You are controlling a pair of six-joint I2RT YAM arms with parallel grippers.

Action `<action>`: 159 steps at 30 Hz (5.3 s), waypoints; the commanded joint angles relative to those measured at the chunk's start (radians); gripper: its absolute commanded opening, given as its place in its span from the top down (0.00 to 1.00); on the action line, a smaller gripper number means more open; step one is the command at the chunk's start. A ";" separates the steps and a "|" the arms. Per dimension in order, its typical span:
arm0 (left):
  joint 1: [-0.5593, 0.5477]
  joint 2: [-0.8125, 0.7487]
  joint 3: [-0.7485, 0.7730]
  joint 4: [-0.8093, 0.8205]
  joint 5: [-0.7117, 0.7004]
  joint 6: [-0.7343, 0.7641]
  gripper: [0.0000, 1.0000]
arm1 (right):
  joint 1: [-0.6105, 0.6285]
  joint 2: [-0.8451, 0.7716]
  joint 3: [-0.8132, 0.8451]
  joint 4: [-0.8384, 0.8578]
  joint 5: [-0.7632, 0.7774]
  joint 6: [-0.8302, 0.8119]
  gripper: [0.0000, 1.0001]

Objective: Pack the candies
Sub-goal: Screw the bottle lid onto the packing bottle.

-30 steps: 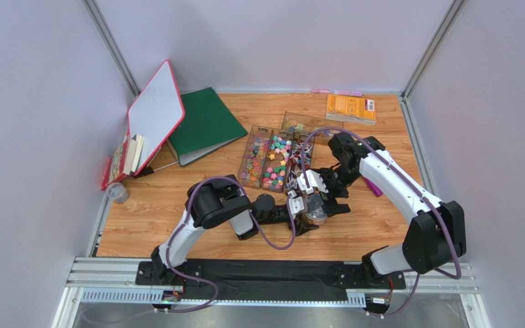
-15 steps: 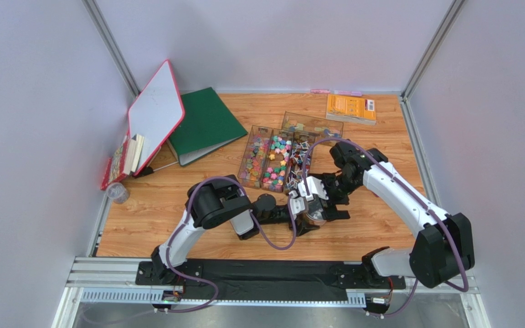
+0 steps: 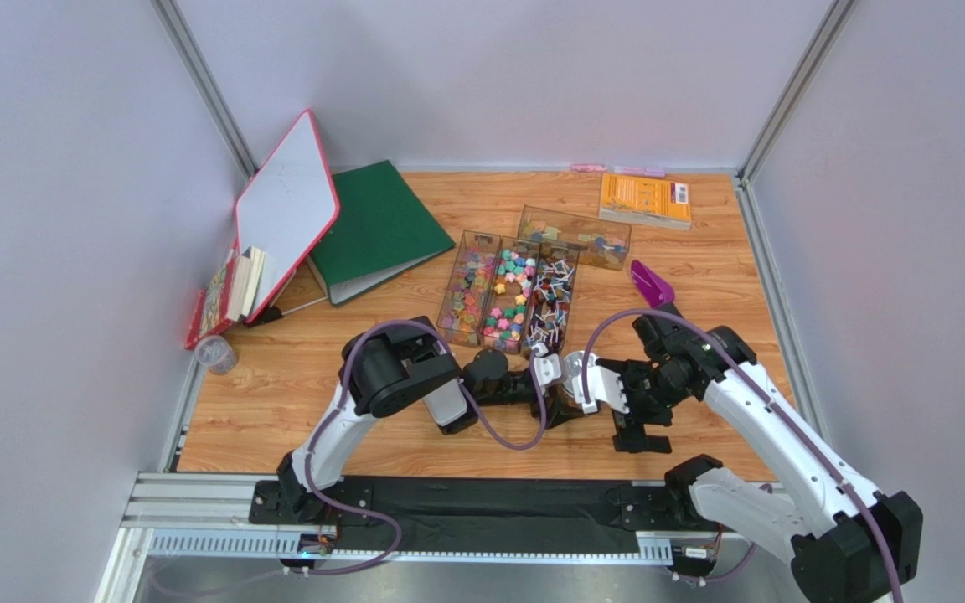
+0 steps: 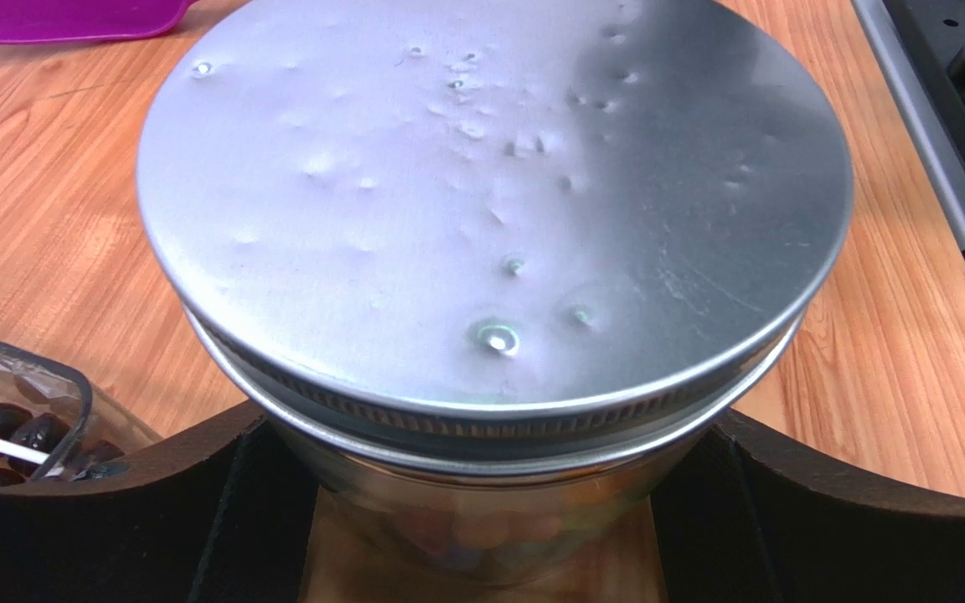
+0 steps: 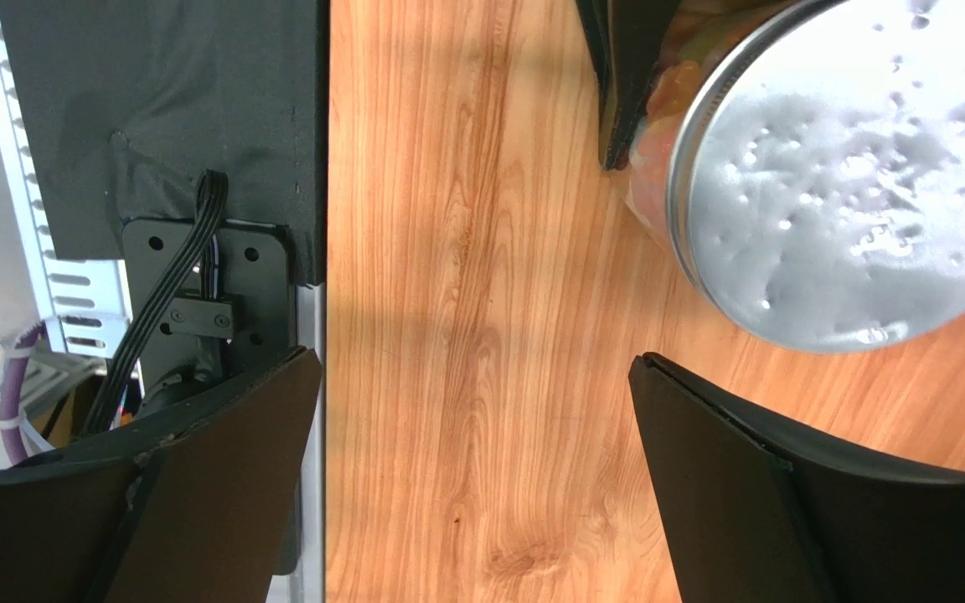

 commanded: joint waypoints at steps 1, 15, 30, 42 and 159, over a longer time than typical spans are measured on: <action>0.015 0.071 -0.034 -0.254 -0.031 0.084 1.00 | -0.001 -0.055 0.068 0.036 0.037 0.132 0.00; -0.001 0.050 -0.041 -0.280 -0.031 0.137 1.00 | -0.016 0.420 0.468 -0.019 -0.019 0.022 0.00; 0.001 0.036 -0.044 -0.279 -0.022 0.131 1.00 | 0.065 0.491 0.412 -0.059 -0.016 0.022 0.00; 0.027 0.005 -0.038 -0.280 -0.005 0.049 1.00 | 0.072 0.345 0.233 -0.030 0.042 0.095 0.00; 0.019 0.016 -0.051 -0.311 -0.008 0.150 1.00 | 0.182 0.313 0.047 0.231 0.082 0.592 0.43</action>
